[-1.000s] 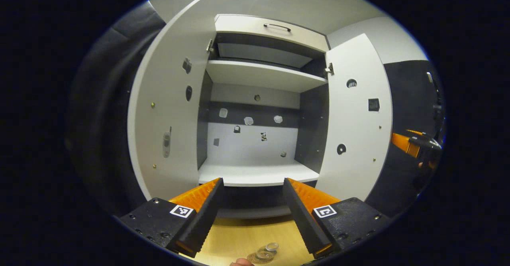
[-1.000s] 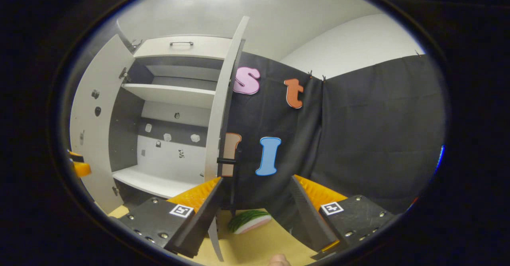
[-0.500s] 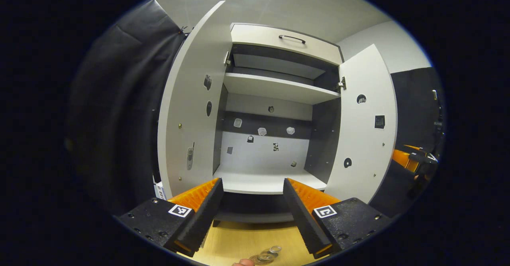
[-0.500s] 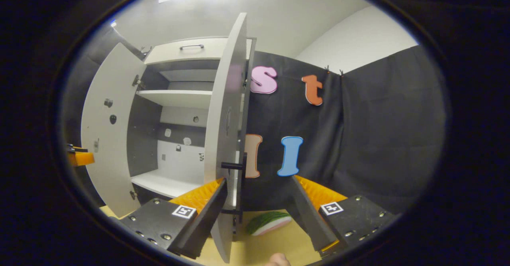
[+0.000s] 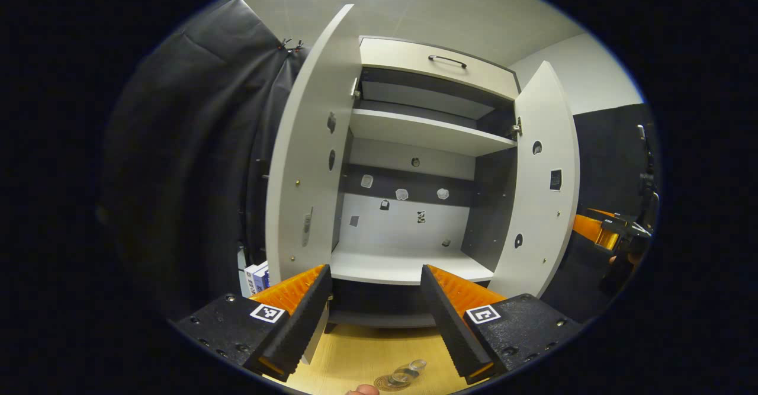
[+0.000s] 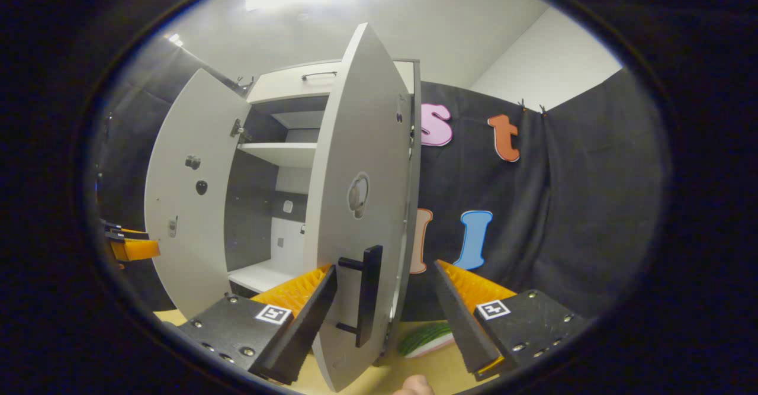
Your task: Grasp the bottle in the cabinet with the left hand and place it on the coaster, then close the right door with the right hand and the left door with the left hand.
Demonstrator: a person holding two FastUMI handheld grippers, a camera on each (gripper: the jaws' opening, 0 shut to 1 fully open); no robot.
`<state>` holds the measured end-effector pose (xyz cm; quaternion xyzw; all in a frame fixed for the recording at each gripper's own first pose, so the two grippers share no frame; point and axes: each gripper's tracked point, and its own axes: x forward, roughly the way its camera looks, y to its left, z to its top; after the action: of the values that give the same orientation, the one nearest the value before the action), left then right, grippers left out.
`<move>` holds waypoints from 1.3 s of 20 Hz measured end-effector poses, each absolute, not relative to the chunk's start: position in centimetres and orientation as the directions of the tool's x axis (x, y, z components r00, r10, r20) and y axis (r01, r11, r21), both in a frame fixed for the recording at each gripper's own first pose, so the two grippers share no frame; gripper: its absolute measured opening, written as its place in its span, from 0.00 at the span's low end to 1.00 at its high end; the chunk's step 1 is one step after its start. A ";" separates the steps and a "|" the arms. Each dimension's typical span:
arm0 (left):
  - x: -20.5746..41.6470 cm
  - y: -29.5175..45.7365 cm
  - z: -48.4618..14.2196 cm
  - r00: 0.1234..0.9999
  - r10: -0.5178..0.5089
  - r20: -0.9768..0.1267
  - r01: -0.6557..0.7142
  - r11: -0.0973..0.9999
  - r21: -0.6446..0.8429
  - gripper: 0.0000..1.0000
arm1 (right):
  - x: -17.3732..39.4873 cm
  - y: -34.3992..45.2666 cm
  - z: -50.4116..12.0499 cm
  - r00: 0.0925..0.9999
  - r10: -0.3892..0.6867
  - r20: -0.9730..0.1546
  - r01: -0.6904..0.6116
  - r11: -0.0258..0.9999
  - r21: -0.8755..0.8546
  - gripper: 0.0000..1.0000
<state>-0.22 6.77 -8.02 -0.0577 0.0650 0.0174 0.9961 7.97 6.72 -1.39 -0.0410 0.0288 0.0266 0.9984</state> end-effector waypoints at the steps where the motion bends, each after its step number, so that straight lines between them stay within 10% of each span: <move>1: -0.6 7.3 -8.1 0.990 0.041 -0.134 -0.057 0.992 -0.114 0.95 | 8.4 6.9 -1.3 0.997 0.057 -0.058 -0.062 0.995 -0.074 0.98; 26: -8.3 18.5 -7.9 0.925 0.349 -0.149 -0.358 0.933 -0.038 0.95 | 17.7 18.2 -4.0 0.986 0.131 -0.102 -0.133 0.991 -0.012 1.00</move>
<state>-8.33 18.46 -7.87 -0.0323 0.0702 0.1805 0.9805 17.67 18.15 -4.02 -0.0093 0.0504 0.0661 0.9965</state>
